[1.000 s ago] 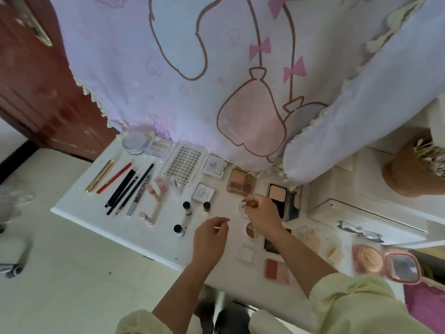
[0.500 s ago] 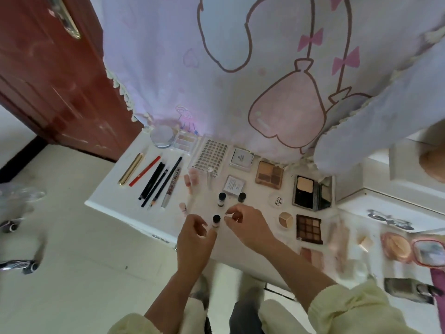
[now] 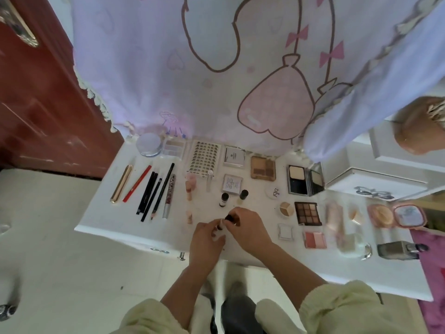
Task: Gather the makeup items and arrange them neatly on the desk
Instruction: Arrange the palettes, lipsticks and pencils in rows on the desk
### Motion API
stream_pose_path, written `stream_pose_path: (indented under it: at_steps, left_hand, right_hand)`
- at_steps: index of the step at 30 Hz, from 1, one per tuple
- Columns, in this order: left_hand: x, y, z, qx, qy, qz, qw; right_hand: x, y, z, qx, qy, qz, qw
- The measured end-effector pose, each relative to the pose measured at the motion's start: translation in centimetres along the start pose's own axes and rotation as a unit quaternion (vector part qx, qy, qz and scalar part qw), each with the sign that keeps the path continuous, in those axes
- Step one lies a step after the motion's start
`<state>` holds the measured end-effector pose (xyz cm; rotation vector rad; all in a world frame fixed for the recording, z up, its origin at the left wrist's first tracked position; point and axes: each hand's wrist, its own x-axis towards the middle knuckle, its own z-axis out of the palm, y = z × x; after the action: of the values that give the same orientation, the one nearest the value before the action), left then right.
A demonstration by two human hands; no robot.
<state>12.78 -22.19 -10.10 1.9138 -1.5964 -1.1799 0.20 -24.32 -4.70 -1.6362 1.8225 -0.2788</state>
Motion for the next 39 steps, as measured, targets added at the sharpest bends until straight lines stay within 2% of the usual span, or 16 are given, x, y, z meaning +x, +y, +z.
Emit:
stream_pose_path:
  at_steps: [3, 6, 12, 16, 19, 22, 26, 32, 37, 39]
  left_hand:
    - [0.0, 0.7, -0.2, -0.008, 0.015, 0.021, 1.0]
    - [-0.3, 1.6, -0.3, -0.007, 0.03, 0.069, 0.997]
    - [-0.4, 3.3, -0.9, 0.043, 0.011, 0.151, 0.988]
    - [-0.2, 4.3, -0.7, 0.076, -0.003, 0.204, 0.976]
    - [-0.1, 5.1, -0.6, 0.073, -0.009, 0.222, 0.972]
    - [-0.1, 5.8, -0.4, 0.081, -0.022, 0.224, 0.971]
    - [-0.3, 6.1, -0.2, 0.088, -0.042, 0.214, 0.972]
    - [-0.3, 6.3, -0.3, 0.098, -0.041, 0.222, 0.969]
    - [-0.3, 6.2, -0.5, 0.099, -0.033, 0.22, 0.97]
    - [-0.3, 6.2, -0.5, 0.097, -0.033, 0.221, 0.97]
  right_hand:
    - [-0.2, 0.6, -1.0, 0.104, 0.027, 0.056, 0.993]
    - [-0.8, 1.2, -2.3, 0.228, 0.019, 0.105, 0.968]
    - [-1.6, 2.3, -4.5, 0.286, -0.012, 0.102, 0.953]
    - [-1.5, 2.7, -5.8, 0.276, -0.023, 0.094, 0.956]
    - [-1.5, 2.9, -6.5, 0.255, -0.004, 0.075, 0.964]
    - [-1.5, 3.2, -7.1, 0.262, 0.006, 0.056, 0.964]
    - [-1.6, 4.1, -7.7, 0.252, -0.023, 0.017, 0.967]
    - [-1.3, 4.2, -8.2, 0.22, -0.045, 0.043, 0.974]
    - [-1.0, 4.4, -8.6, 0.232, -0.08, 0.0, 0.969]
    - [-1.0, 4.3, -8.6, 0.217, -0.09, 0.012, 0.972]
